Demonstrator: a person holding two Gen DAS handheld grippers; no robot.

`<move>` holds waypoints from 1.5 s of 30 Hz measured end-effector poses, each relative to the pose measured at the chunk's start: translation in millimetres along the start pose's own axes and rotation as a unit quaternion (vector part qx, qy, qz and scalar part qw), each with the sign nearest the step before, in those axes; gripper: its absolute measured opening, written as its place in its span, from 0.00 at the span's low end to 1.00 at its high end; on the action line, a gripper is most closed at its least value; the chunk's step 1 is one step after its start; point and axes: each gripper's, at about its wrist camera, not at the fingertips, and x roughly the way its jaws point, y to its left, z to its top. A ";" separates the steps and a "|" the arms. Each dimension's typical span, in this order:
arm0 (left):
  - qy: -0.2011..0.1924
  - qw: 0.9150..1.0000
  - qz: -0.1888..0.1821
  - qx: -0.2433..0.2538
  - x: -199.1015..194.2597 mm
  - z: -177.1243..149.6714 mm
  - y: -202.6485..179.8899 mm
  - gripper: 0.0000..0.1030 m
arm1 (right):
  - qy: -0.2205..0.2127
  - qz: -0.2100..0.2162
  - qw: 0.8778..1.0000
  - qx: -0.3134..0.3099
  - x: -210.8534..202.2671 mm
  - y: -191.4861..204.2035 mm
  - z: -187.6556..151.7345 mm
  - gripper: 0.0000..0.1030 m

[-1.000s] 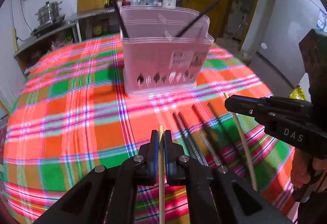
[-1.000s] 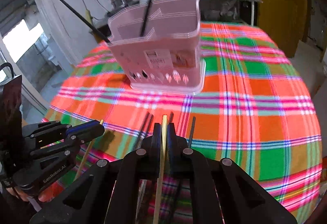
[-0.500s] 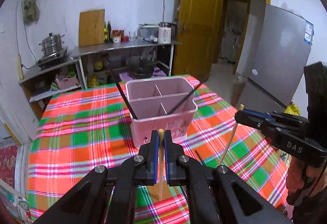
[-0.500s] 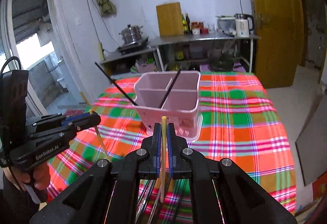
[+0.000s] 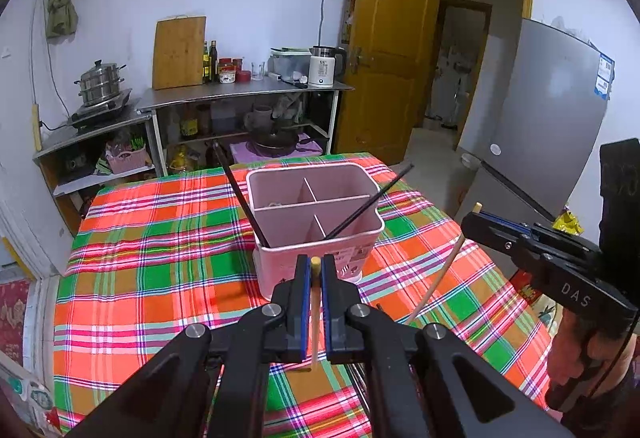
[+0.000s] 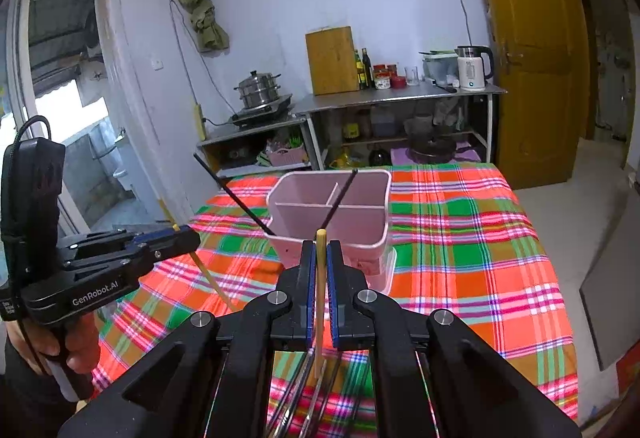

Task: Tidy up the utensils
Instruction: 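Lift both wooden chopsticks and carry them over the pink basket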

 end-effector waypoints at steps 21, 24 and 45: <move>-0.098 0.995 0.000 -0.021 -20.4 108.5 18.0 0.04 | -0.130 0.017 0.991 0.026 9.1 7.3 84.9 0.05; -0.096 0.995 -0.003 -0.029 -6.4 111.0 24.7 0.04 | -0.136 0.016 0.990 0.030 17.1 5.2 89.2 0.05; -0.040 0.997 -0.001 -0.061 67.4 87.0 61.2 0.05 | -0.063 -0.001 0.998 0.013 83.6 -3.6 59.8 0.06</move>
